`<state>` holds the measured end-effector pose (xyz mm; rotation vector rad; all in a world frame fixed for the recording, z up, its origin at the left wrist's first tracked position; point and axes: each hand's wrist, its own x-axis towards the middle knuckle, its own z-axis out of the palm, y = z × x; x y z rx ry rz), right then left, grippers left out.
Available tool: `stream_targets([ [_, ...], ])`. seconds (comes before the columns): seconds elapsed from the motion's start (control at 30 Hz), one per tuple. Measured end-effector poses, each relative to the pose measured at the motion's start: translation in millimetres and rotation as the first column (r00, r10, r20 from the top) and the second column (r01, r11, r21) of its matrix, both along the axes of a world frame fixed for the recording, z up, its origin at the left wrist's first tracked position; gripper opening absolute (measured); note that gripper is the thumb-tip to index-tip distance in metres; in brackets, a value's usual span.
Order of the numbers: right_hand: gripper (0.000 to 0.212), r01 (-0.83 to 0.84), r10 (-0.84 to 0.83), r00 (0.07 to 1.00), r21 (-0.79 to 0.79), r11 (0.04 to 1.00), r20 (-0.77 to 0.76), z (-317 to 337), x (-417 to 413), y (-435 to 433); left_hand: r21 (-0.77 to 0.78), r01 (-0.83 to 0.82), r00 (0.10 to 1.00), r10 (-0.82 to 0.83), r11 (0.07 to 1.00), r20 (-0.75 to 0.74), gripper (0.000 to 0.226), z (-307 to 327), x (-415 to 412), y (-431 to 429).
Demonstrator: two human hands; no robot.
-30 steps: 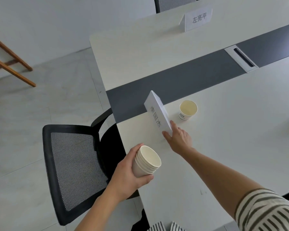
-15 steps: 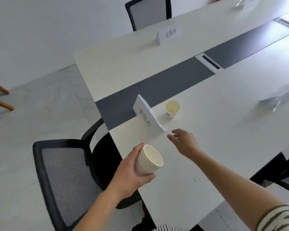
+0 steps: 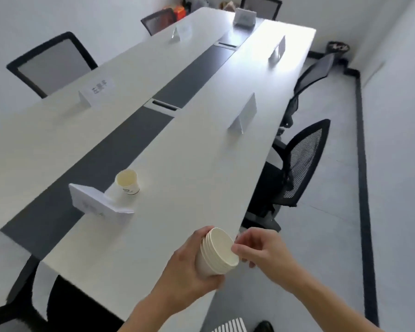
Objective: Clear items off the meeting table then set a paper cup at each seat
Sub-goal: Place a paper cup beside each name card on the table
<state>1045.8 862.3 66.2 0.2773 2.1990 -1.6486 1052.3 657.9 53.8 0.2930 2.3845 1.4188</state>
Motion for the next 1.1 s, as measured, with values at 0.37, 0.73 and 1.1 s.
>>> stream_targets([
  [0.37, 0.013, 0.420, -0.421, 0.907, -0.090, 0.903, 0.005, 9, 85, 223, 0.018, 0.354, 0.934, -0.353, 0.935, -0.052, 0.074, 14, 23, 239],
  [0.73, 0.008, 0.527, -0.531, 0.846, -0.075, 0.847, -0.051, 2, 42, 363, 0.021, 0.450, 0.893, -0.450, 0.893, -0.013, 0.083, 3, -33, 393],
  [1.1, 0.008, 0.501, -0.498, 0.859, -0.013, 0.866, -0.116, 16, -118, 521, 0.045, 0.481, 0.877, -0.480, 0.875, -0.032, 0.082, 10, -203, 551],
])
